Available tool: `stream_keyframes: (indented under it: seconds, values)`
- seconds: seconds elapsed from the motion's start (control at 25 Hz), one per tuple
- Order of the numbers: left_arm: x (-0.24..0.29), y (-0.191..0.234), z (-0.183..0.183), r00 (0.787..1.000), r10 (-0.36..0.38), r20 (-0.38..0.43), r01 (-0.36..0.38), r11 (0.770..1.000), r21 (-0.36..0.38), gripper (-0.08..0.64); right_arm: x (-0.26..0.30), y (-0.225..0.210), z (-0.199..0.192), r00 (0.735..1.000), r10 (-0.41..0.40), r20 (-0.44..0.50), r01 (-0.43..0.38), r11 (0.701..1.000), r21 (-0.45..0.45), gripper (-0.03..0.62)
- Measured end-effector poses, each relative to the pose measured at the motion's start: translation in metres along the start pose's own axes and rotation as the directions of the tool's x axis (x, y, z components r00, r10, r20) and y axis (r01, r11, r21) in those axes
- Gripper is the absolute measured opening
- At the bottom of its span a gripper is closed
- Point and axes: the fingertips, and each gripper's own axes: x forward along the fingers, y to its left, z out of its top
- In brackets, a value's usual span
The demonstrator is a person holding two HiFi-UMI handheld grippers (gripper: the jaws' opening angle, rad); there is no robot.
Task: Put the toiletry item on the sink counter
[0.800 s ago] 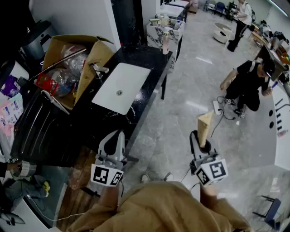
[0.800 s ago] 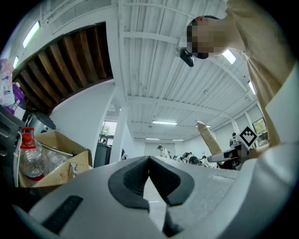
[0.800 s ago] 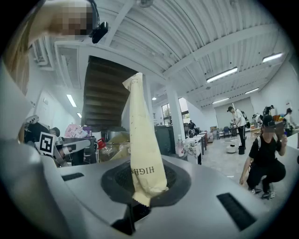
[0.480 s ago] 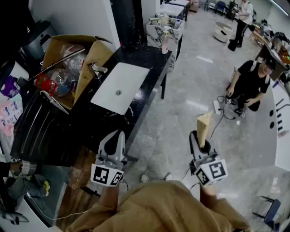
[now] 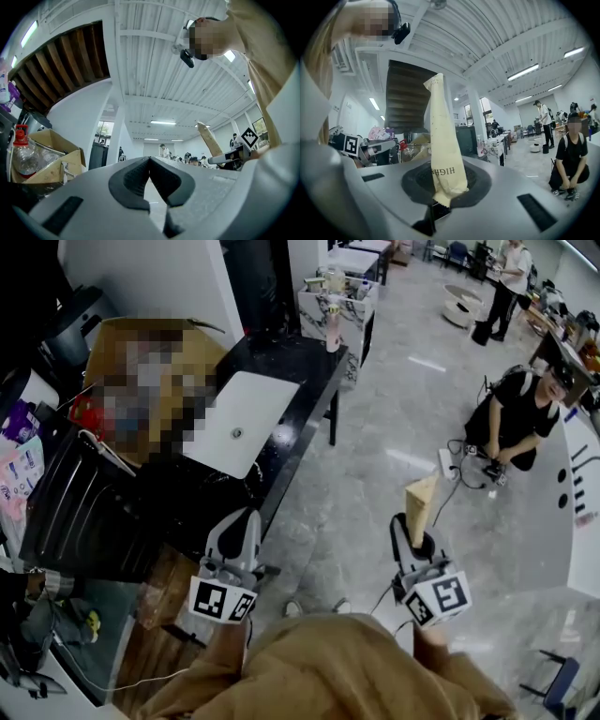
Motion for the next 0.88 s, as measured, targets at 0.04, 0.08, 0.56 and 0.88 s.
stream_keyframes:
  seconds: [0.04, 0.08, 0.56, 0.88]
  values:
    - [0.004, -0.005, 0.000, 1.000, -0.002, 0.000, 0.002, 1.000, 0.002, 0.003, -0.004, -0.004, 0.000, 1.000, 0.012, 0.003, -0.012, 1.000, 0.013, 0.034]
    - [0.007, -0.011, 0.000, 1.000, -0.003, 0.001, 0.003, 1.000, 0.005, 0.004, -0.007, -0.009, -0.001, 1.000, 0.024, 0.006, -0.024, 0.999, 0.028, 0.034]
    - [0.021, -0.034, -0.057, 0.989, 0.078, -0.126, -0.083, 0.996, -0.033, 0.003, 0.017, -0.056, -0.035, 0.989, 0.134, -0.057, -0.129, 0.988, 0.089, 0.035]
    - [0.153, 0.028, -0.102, 0.998, 0.011, -0.063, -0.018, 0.993, -0.112, 0.003, 0.133, -0.102, -0.045, 0.980, 0.133, -0.144, -0.126, 0.990, 0.059, 0.035]
